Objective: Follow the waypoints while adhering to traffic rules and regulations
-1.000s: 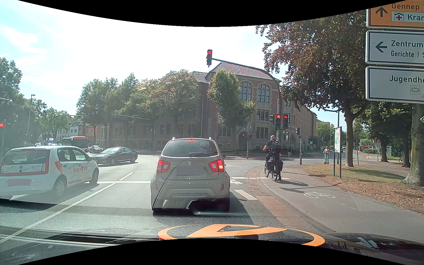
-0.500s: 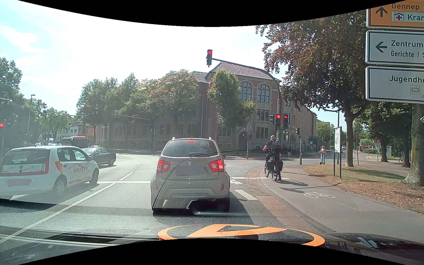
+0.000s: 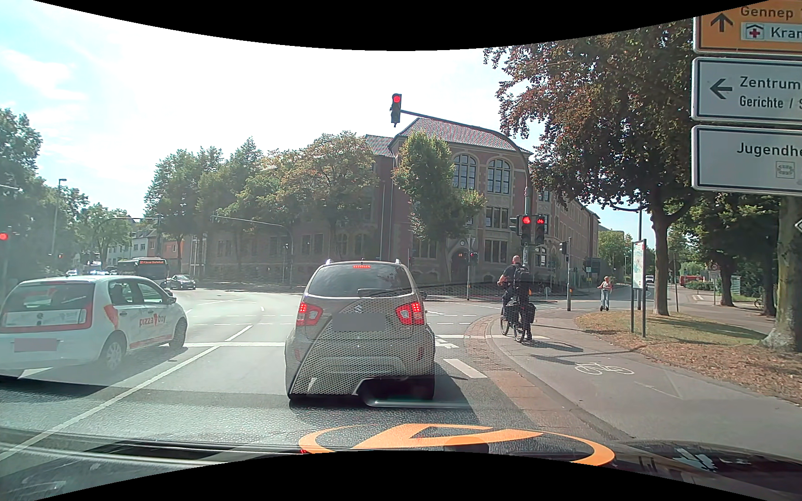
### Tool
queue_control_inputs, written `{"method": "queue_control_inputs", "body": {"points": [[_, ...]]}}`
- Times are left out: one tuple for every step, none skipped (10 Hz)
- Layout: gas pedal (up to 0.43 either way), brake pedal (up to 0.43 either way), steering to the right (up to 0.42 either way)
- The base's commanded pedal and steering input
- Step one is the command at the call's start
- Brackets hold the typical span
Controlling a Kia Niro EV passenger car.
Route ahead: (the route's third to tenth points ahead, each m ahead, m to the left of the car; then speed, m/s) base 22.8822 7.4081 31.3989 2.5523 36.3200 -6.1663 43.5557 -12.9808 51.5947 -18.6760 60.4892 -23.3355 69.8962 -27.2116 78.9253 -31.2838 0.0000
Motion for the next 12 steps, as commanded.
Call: {"method": "queue_control_inputs", "body": {"points": [[0.0, 0.256, -0.046], [0.0, 0.287, -0.047], [0.0, 0.311, -0.046], [0.0, 0.348, -0.046], [0.0, 0.39, -0.046], [0.0, 0.439, -0.046], [0.0, 0.457, -0.046], [0.0, 0.476, -0.046], [0.0, 0.476, -0.046], [0.0, 0.47, -0.046], [0.0, 0.457, -0.046], [0.0, 0.439, -0.046]]}}
